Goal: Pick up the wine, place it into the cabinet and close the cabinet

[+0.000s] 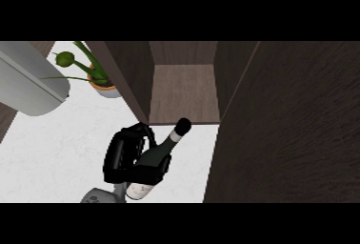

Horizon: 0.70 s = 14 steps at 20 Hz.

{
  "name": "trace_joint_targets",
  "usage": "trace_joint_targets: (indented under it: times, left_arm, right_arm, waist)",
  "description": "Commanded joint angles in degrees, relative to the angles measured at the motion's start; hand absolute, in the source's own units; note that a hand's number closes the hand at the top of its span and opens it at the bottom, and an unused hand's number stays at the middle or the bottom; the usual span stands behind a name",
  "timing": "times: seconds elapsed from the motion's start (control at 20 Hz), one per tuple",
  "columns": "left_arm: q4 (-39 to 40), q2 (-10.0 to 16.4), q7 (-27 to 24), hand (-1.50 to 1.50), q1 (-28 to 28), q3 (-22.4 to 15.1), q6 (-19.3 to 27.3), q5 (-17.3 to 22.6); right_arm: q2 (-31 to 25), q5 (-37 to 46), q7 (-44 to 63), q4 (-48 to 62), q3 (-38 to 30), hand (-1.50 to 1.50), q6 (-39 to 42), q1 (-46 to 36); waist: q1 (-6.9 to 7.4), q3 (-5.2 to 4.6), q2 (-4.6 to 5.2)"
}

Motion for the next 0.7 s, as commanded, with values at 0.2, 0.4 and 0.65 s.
trace_joint_targets:
  times: [0.2,0.4,0.65]
  left_arm:
    - [7.44,-0.15,1.76,1.5,-10.63,3.18,3.19,-1.71]
    - [12.09,-0.15,2.33,1.5,-15.38,2.86,4.24,-0.98]
    - [21.41,-0.15,0.28,1.5,-21.37,5.21,2.62,1.69]
  right_arm:
    - [-2.24,-0.58,-0.44,-11.98,0.75,-1.5,0.78,7.72]
    - [-4.1,-2.38,1.47,-14.33,-1.79,-1.5,1.53,7.28]
    - [-2.91,-3.63,1.22,-12.89,-3.99,-1.5,1.48,5.51]
  waist:
    - [-0.36,0.03,0.05]
    - [-0.53,0.01,0.09]
    - [-0.52,-0.03,0.29]
